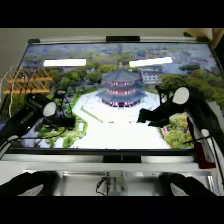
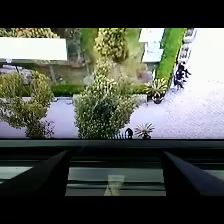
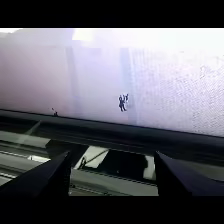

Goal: Fold the shirts.

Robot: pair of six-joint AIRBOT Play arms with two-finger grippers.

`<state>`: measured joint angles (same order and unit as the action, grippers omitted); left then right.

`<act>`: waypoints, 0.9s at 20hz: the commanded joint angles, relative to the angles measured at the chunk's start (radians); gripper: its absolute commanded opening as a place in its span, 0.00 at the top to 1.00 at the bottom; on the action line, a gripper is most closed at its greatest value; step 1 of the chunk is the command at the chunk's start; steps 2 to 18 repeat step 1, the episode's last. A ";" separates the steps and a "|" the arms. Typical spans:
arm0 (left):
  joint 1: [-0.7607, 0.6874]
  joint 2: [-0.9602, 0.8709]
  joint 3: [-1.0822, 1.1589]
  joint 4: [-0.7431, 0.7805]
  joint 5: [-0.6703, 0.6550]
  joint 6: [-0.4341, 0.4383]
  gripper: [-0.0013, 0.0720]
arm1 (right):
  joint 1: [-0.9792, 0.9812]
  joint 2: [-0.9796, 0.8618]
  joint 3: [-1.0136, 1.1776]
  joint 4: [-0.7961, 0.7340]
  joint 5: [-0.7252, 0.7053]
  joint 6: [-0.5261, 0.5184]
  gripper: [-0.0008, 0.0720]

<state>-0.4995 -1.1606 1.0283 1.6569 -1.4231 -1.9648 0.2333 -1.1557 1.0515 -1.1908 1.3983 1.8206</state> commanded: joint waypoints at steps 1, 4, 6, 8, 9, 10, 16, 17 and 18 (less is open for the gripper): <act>0.000 -0.001 0.000 0.000 0.002 0.000 0.05 | 0.001 -0.001 0.000 0.002 -0.001 0.000 0.12; 0.000 -0.001 0.000 0.000 0.002 0.000 0.05 | 0.001 -0.001 0.000 0.002 -0.001 0.000 0.12; 0.000 -0.001 0.000 0.000 0.002 0.000 0.05 | 0.001 -0.001 0.000 0.002 -0.001 0.000 0.12; 0.000 -0.001 0.000 0.000 0.002 0.000 0.05 | 0.001 -0.001 0.000 0.002 -0.001 0.000 0.12; 0.000 -0.001 0.000 0.000 0.002 0.000 0.05 | 0.001 -0.001 0.000 0.002 -0.001 0.000 0.12; 0.000 -0.001 0.000 0.000 0.002 0.000 0.05 | 0.001 -0.001 0.000 0.002 -0.001 0.000 0.12; 0.000 -0.001 0.000 0.000 0.002 0.000 0.05 | 0.001 -0.001 0.000 0.002 -0.001 0.000 0.12; 0.000 -0.001 0.000 0.000 0.002 0.000 0.05 | 0.001 -0.001 0.000 0.002 -0.001 0.000 0.12; 0.000 -0.001 0.000 0.000 0.002 0.000 0.05 | 0.001 -0.001 0.000 0.002 -0.001 0.000 0.12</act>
